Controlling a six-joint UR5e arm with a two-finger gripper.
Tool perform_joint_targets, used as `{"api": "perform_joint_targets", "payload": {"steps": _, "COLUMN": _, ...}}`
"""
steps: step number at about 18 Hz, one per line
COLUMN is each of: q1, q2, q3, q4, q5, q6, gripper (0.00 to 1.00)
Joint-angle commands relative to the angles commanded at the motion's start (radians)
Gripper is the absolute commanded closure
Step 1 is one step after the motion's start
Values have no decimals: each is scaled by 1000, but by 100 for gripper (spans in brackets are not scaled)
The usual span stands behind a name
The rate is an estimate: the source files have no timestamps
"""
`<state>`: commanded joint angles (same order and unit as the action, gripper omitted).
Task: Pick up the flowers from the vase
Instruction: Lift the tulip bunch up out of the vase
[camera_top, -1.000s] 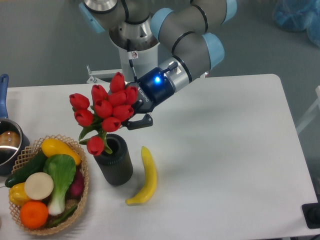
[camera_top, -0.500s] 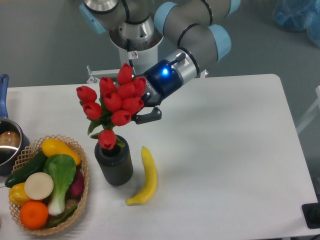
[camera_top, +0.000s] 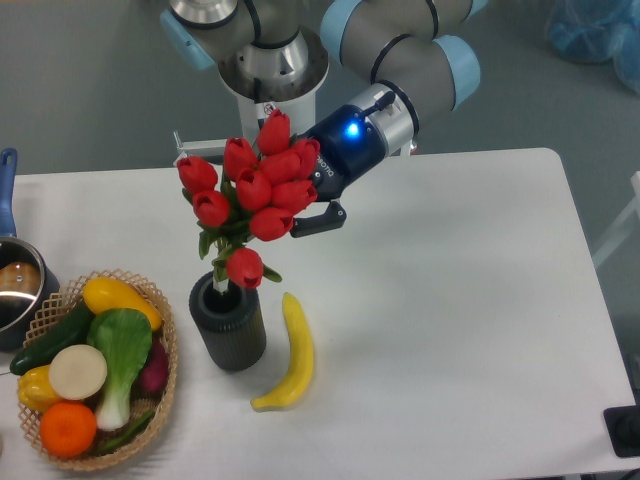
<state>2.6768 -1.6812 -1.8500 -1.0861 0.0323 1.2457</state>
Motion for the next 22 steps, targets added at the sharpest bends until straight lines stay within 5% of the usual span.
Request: {"api": "perform_joint_targets", "payload": {"steps": 22, "q1": 67, "q2": 9, "q3": 28, "q4": 0, "q5": 3, "q6": -51, "gripper": 61}}
